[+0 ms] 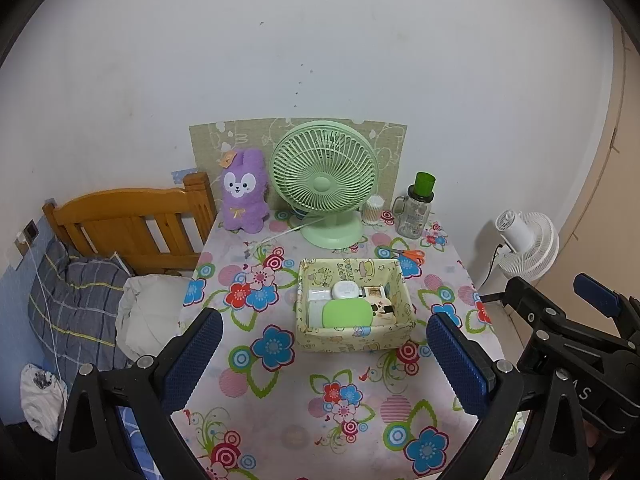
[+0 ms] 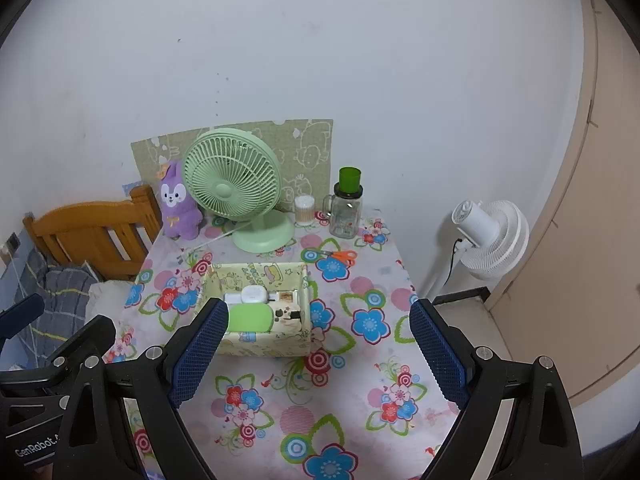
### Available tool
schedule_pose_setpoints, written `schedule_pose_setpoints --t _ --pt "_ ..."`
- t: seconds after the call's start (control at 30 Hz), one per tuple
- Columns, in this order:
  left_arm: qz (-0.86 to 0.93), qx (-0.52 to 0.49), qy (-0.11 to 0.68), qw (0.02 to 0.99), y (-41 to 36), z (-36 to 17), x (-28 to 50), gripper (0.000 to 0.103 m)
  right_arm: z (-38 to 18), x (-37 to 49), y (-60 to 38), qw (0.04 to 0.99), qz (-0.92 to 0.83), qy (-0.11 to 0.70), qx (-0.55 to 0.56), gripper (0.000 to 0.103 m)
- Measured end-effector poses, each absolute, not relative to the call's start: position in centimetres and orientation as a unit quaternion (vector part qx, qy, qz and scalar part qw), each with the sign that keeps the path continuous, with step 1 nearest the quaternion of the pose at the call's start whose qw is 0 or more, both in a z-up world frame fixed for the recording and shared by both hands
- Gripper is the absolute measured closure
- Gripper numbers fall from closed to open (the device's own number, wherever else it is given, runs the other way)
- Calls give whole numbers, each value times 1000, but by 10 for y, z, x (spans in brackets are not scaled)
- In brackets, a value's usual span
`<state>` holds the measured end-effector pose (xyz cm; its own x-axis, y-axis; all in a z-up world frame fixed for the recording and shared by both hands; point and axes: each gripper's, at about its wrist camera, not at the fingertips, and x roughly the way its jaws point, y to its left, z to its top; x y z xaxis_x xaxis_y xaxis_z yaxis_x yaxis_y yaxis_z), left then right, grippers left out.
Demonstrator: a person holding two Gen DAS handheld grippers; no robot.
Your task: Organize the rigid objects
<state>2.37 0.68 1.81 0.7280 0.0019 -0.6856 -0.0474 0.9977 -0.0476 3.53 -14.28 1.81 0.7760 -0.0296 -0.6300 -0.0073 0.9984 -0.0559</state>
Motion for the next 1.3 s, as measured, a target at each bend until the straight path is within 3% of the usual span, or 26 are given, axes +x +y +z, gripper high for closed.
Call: schedule_pose_setpoints --t 1.3 --pt "5 -22 369 929 2 28 30 0 22 40 -155 941 -3 338 -3 9"
